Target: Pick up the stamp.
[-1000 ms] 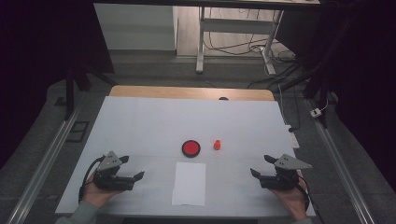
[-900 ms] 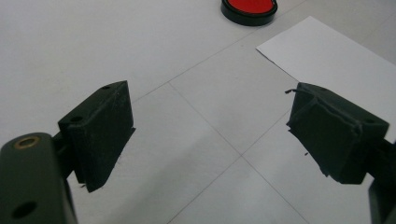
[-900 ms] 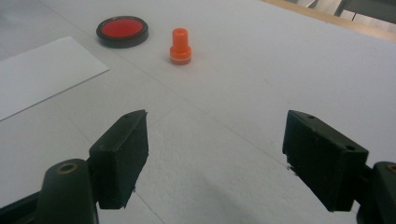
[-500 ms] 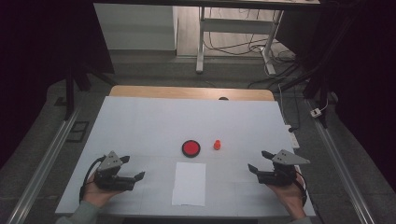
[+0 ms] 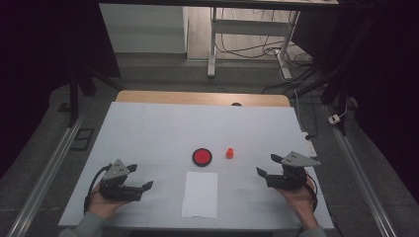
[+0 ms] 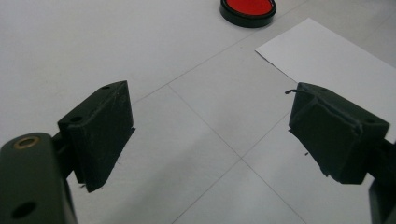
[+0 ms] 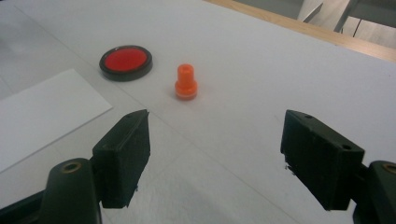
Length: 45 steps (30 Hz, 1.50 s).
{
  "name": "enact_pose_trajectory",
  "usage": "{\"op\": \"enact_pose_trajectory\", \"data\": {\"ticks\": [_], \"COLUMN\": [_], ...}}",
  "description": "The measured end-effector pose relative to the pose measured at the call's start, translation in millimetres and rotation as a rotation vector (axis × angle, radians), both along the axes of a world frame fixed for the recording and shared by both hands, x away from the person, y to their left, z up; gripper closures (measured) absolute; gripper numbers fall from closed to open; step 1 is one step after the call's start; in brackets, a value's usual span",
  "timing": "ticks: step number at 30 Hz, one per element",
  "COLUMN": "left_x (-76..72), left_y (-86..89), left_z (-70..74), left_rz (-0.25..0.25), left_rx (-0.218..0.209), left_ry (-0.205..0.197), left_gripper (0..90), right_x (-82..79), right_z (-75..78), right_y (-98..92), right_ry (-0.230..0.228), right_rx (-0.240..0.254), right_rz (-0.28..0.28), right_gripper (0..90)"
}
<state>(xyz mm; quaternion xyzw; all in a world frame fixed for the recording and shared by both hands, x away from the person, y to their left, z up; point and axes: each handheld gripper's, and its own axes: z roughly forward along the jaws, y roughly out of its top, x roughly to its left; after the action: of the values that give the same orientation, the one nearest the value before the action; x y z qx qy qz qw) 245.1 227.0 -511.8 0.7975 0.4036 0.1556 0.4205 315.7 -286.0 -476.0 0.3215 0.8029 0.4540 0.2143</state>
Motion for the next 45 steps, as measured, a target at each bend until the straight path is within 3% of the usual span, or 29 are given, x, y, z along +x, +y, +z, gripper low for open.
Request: {"op": "enact_pose_trajectory", "data": {"ticks": [13, 21, 25, 38, 45], "left_x": [1.7, 2.3, 2.9, 3.5, 3.9], "left_y": [0.5, -0.5, -0.5, -2.0, -1.4], "left_z": [0.8, 0.7, 0.2, -0.9, -1.2], "left_rz": [0.003, 0.000, -0.003, 0.001, 0.001], "left_rx": [0.004, 0.010, 0.014, 0.026, 0.027], "left_ry": [0.002, -0.003, 0.000, 0.001, 0.002], "left_gripper": [13.6, 13.7, 13.7, 13.9, 13.9], "right_x": [14.1, 26.9, 30.0, 49.1, 61.4], "right_z": [8.0, 9.7, 10.7, -1.5, -14.1], "right_y": [24.7, 45.8, 49.3, 64.0, 80.3], "right_ry": [0.002, 0.010, 0.012, 0.068, 0.094], "right_rx": [0.014, -0.020, -0.013, 0.010, -0.034], "right_rz": [0.015, 0.027, 0.032, 0.043, 0.069], "right_gripper": [23.9, 24.0, 24.2, 26.9, 28.9]}}
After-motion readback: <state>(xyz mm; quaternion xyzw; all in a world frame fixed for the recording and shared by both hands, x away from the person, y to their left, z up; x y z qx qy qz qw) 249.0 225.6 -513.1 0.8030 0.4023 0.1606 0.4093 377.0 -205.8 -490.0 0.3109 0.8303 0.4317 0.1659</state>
